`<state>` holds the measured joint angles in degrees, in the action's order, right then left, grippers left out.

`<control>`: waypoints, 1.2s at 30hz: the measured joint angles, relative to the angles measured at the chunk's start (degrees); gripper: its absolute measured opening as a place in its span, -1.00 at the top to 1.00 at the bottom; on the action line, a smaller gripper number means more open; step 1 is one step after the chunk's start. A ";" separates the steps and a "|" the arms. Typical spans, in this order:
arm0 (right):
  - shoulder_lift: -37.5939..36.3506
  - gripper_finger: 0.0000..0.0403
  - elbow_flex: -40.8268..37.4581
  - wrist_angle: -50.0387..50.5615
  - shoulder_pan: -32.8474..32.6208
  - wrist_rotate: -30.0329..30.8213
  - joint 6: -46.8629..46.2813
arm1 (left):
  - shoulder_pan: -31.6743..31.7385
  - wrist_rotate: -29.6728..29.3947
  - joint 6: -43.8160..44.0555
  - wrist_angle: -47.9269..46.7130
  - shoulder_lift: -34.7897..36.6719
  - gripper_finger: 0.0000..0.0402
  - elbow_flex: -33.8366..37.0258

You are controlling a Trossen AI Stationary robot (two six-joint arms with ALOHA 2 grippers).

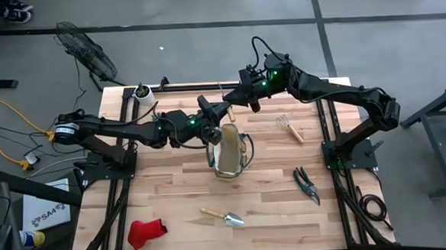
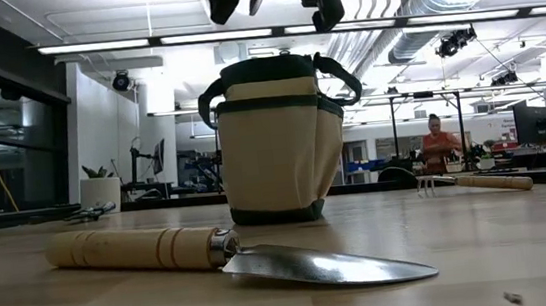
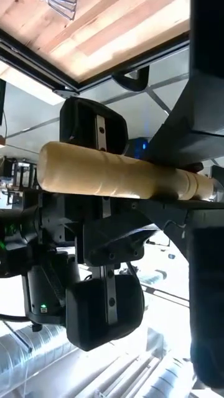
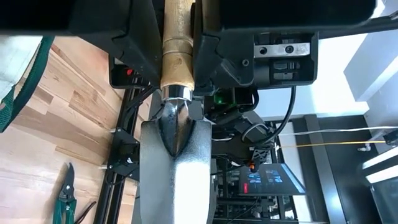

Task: Pick & Place Garden tools in Gardening bag
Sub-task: Put the top trowel into the gardening bag

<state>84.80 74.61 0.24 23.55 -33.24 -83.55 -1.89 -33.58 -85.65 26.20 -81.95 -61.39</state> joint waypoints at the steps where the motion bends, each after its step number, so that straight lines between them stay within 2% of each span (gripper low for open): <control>1: 0.00 0.73 0.00 0.02 0.00 -0.01 0.04 | 0.00 -0.01 0.00 -0.02 0.00 0.70 0.00; 8: 0.00 0.68 0.00 -0.04 0.02 0.23 1.70 | -0.01 -0.34 0.15 -0.12 0.00 0.70 0.00; 19: -0.01 0.37 0.00 -0.36 0.73 1.34 7.86 | -0.02 -2.06 0.63 -0.19 0.00 0.70 0.00; 24: -0.01 0.26 0.00 -0.34 3.54 0.73 11.59 | -0.02 -3.22 0.68 0.86 0.00 0.70 0.07; 29: -0.01 0.22 0.00 -0.17 9.22 -7.28 20.83 | 0.00 -3.67 7.15 0.75 0.34 0.70 0.07; 33: -0.27 0.22 0.00 -0.08 14.06 -16.20 25.69 | 0.00 -3.57 15.42 0.68 1.40 0.70 0.07; 36: -1.01 0.22 0.00 -0.08 16.90 -20.17 29.11 | 0.01 -2.96 23.09 0.63 2.68 0.70 0.07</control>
<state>83.79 74.61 0.16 40.45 -53.41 -54.44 -1.88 -36.54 -62.55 26.83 -79.27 -61.32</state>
